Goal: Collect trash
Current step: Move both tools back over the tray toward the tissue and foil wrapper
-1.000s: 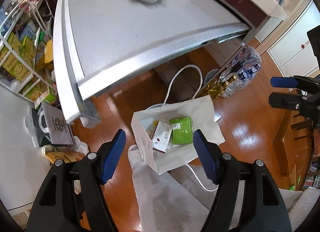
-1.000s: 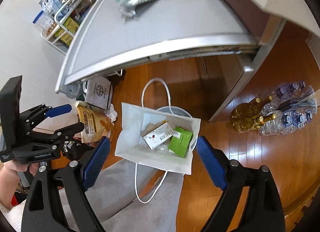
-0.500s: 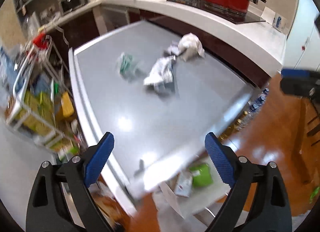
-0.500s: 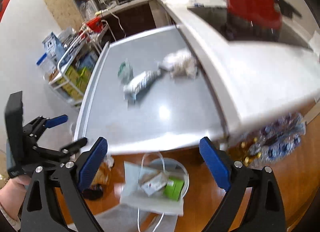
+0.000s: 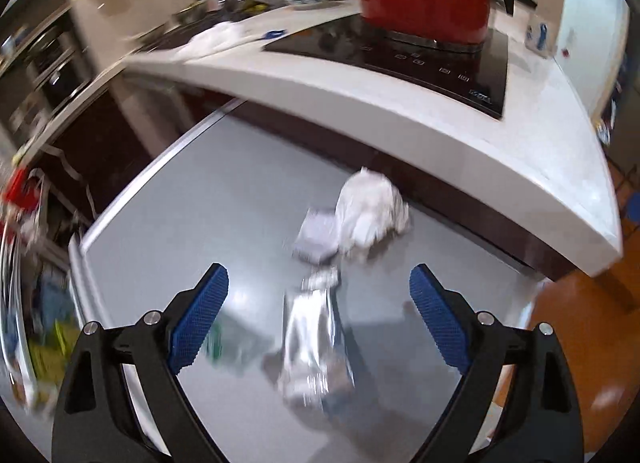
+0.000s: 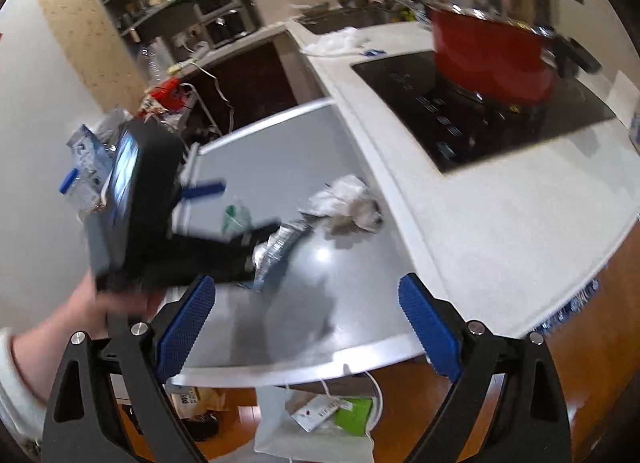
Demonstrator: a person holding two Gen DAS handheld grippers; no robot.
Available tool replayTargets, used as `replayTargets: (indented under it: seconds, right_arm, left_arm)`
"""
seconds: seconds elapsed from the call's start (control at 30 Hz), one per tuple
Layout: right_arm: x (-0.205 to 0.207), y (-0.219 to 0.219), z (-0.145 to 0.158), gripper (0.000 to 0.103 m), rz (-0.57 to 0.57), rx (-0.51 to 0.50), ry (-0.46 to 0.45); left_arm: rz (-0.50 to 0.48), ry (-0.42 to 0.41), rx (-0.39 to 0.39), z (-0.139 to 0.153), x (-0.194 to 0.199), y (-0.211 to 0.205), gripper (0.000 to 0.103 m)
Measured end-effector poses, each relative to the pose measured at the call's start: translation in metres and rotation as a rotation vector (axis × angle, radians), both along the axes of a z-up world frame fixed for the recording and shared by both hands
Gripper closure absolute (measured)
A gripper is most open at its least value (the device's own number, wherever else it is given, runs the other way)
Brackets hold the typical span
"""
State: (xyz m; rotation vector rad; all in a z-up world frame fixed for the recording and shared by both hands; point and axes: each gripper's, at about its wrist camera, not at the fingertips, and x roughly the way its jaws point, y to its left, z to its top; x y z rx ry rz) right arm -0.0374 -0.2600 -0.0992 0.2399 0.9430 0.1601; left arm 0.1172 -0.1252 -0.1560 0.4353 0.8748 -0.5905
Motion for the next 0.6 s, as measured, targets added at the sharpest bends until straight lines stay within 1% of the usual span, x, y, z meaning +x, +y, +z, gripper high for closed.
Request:
replayTargets:
  seconds: [0.1,0.3,0.43,0.5,0.53,0.57,0.6]
  right_arm:
    - [-0.004,-0.010,-0.008,0.011,-0.037,0.012,0.026]
    - [-0.004,-0.017,-0.020,0.011,-0.067,0.034,0.062]
    - [-0.001,-0.017,-0.026,0.011,-0.067,0.048,0.081]
    - [0.001,-0.015,-0.028,0.011,-0.063,0.050,0.085]
    - [0.003,-0.014,-0.029,0.011,-0.062,0.052,0.086]
    - [0.005,-0.013,-0.030,0.011,-0.059,0.056,0.086]
    - [0.007,-0.012,-0.031,0.011,-0.055,0.059,0.087]
  left_arm:
    - [-0.066,-0.013,0.048,-0.013,0.017,-0.028,0.010]
    - [-0.160,-0.022,0.105,-0.038,0.037,-0.062,0.010]
    - [-0.188,0.013,0.130,-0.054,0.047,-0.070,0.011]
    - [-0.207,0.051,0.125,-0.061,0.050,-0.071,0.030]
    - [-0.211,0.081,0.122,-0.064,0.052,-0.071,0.053]
    - [-0.213,0.113,0.111,-0.067,0.053,-0.069,0.067]
    - [-0.222,0.149,0.076,-0.067,0.053,-0.065,0.067]
